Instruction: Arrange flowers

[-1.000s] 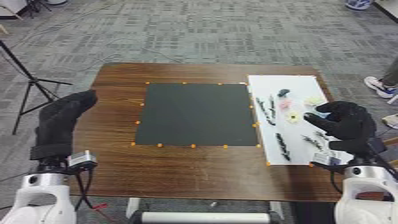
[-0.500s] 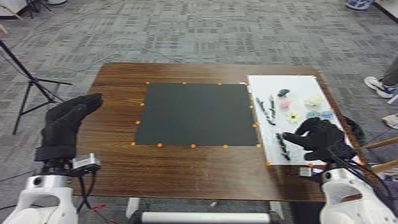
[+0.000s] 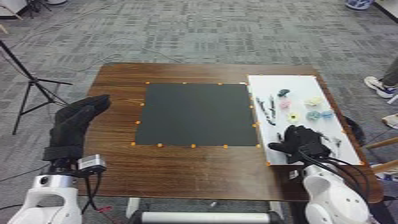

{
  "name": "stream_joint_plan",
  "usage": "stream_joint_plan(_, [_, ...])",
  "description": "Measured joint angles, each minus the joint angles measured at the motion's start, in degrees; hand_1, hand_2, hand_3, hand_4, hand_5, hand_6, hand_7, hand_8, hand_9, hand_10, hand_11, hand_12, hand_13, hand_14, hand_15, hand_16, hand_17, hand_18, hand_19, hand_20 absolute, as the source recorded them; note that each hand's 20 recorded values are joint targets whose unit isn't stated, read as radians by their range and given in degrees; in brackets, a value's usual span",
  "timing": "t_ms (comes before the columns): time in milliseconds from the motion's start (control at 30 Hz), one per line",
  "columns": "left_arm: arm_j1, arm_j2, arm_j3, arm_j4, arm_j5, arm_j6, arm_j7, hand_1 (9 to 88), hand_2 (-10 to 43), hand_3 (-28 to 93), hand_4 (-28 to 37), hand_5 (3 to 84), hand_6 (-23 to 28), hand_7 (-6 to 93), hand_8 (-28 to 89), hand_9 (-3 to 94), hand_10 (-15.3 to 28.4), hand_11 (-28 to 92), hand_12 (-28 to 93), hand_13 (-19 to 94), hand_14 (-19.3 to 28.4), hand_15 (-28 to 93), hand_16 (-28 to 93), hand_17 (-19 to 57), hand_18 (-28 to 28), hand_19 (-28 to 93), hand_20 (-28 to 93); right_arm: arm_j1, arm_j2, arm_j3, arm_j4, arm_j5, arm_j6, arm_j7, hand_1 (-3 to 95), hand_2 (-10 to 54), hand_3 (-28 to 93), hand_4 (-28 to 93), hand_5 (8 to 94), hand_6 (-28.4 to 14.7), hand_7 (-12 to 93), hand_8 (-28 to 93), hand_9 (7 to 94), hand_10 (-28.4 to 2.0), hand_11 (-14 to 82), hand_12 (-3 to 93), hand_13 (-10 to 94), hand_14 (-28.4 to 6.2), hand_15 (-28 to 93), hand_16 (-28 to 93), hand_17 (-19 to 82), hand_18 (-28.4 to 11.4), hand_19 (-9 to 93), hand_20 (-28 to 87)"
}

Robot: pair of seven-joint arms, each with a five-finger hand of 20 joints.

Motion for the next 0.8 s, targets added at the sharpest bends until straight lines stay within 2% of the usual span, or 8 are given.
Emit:
stream_joint_plan(267, [0.27, 0.01, -0.14, -0.17, 0.00, -0.53, -0.51, 25.7, -5.4, 70, -16.4, 52.7, 2.2, 18.3, -7, 49.3, 12.9, 19, 13, 39, 16.9, 18, 1, 8.3, 11.6, 9, 19, 0.13, 0.12, 0.01, 0.47, -0.18, 0.23, 1.14, 39.4, -9.5, 61, -20, 68.8, -3.6, 35, -5, 89.1, -8.5, 41.7, 33.2, 94, -1.4, 58, 35, 61, -17.6, 93, 56])
stream_joint_plan(367, [0.28, 0.01, -0.23, -0.19, 0.00, -0.87, -0.85, 25.8, -5.4, 70, -16.3, 52.7, 2.2, 18.4, -7, 49.2, 13.0, 19, 13, 39, 17.0, 18, 1, 8.3, 11.6, 9, 19, 0.16, 0.12, -0.29, 0.29, -0.18, 0.04, 1.74, 44.9, -9.5, 56, -19, 68.0, -2.8, 34, 16, 89.6, -8.1, 42.6, 33.6, 94, -1.1, 60, 33, 63, -16.5, 93, 56])
stream_joint_plan(433, [0.28, 0.01, -0.31, -0.21, 0.00, -1.06, -1.13, 25.7, -5.4, 70, -16.2, 52.6, 2.2, 18.3, -7, 49.2, 13.0, 19, 13, 39, 16.9, 18, 1, 8.3, 11.7, 9, 18, 0.24, 0.13, -0.60, 0.19, -0.28, -0.24, 2.08, 49.1, -9.5, 52, -19, 67.5, -2.4, 34, 24, 89.6, -7.9, 42.9, 34.0, 94, -1.0, 61, 33, 63, -15.9, 93, 56])
stream_joint_plan(467, [0.26, 0.01, -0.32, -0.21, 0.00, -1.15, -1.28, 25.7, -5.4, 70, -16.2, 52.6, 2.2, 18.3, -7, 49.2, 13.0, 19, 13, 39, 16.9, 18, 1, 8.2, 11.7, 9, 18, 0.30, 0.16, -0.80, 0.18, -0.41, -0.44, 2.22, 53.5, -9.5, 45, -15, 67.6, -2.1, 33, 26, 89.6, -7.9, 42.8, 34.2, 94, -1.0, 60, 33, 63, -15.7, 93, 55])
stream_joint_plan(533, [0.23, 0.01, -0.34, -0.22, 0.02, -1.37, -1.59, 25.8, -5.4, 70, -16.2, 52.6, 2.2, 18.3, -7, 49.2, 13.0, 19, 13, 39, 16.9, 18, 1, 8.2, 11.6, 9, 18, 0.52, 0.29, -1.32, 0.17, -0.78, -1.02, 2.53, 74.0, -9.5, -5, 18, 67.5, -1.6, 33, 29, 89.6, -7.8, 42.7, 34.3, 94, -1.1, 61, 33, 64, -15.2, 93, 55])
stream_joint_plan(567, [0.23, 0.01, -0.38, -0.22, 0.03, -1.53, -1.74, 25.8, -5.4, 70, -16.2, 52.6, 2.3, 18.3, -7, 49.2, 13.0, 19, 13, 39, 16.9, 18, 1, 8.2, 11.6, 9, 18, 0.68, 0.35, -1.55, 0.05, -0.91, -1.47, 2.76, 81.1, -9.5, -20, 28, 67.4, -1.4, 33, 29, 89.6, -7.8, 42.7, 34.4, 94, -1.0, 61, 33, 64, -15.0, 93, 54])
stream_joint_plan(633, [0.25, 0.01, -0.54, -0.23, 0.05, -1.91, -2.05, 25.8, -5.4, 70, -16.0, 52.6, 2.3, 18.2, -7, 49.1, 13.0, 19, 13, 39, 17.0, 18, 1, 8.2, 11.6, 9, 18, 0.83, 0.50, -1.87, -1.01, -0.92, -2.90, 3.31, 86.1, -9.5, -27, 34, 67.2, -1.2, 34, 29, 89.9, -7.5, 41.4, 37.0, 94, -1.0, 61, 33, 64, -14.3, 93, 53])
stream_joint_plan(800, [0.43, 0.01, -0.92, -0.44, -0.01, -2.22, -2.49, 25.9, -5.5, 70, -15.9, 52.6, 2.4, 17.9, -7, 48.9, 13.0, 19, 13, 38, 17.0, 18, 1, 8.1, 11.7, 9, 18, 1.41, 0.60, -2.54, -3.14, 0.32, -7.79, 4.48, 90.6, -9.5, -28, 42, 69.9, -1.0, 33, 28, 91.9, -6.6, 36.9, 39.2, 94, -0.9, 60, 30, 66, -12.9, 93, 48])
